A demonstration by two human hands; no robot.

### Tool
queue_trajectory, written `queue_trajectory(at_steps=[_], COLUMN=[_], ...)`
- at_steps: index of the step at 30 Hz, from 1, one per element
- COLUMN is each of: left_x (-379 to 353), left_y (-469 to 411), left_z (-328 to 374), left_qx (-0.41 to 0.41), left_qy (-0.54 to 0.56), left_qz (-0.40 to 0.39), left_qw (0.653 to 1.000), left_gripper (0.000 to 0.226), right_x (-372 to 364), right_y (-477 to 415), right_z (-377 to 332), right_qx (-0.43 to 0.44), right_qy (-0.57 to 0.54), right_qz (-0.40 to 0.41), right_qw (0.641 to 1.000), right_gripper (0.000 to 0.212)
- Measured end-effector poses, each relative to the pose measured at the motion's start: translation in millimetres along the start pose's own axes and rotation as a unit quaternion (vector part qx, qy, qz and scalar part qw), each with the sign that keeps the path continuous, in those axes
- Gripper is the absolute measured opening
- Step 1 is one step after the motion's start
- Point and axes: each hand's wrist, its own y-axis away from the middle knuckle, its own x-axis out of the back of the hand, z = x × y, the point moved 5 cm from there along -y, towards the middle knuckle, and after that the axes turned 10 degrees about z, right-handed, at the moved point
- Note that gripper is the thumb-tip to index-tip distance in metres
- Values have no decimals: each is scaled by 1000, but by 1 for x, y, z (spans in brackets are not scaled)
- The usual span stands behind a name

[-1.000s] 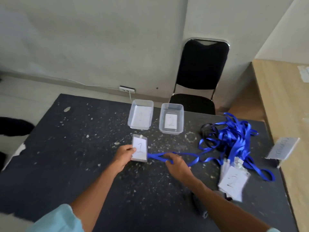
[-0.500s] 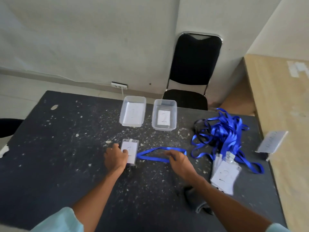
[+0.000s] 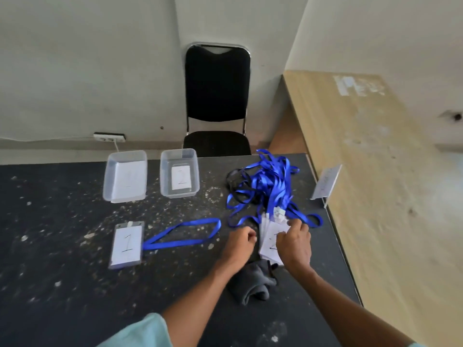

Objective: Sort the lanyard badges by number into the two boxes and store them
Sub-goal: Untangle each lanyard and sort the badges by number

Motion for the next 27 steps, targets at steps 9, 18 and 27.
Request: queue_trajectory(at_steps=[9, 18, 27], left_x=[-28, -19, 24], left_y=[9, 10, 9], left_z=[5, -1, -34], left_qx=[63, 118, 172], left_qy=[42, 154, 251], left_qz=[-5, -19, -13], left_qw=[997, 981, 953], left_gripper=[22, 4, 14], right_x=[-8, -12, -7], right_y=[11, 23, 51], right_z=[20, 6, -27], right_qx=[-80, 31, 281], right_qy=[-118, -89, -13], right_qz=[-59, -94, 7], right_qw=[988, 991, 960], right_gripper=[46, 41, 28])
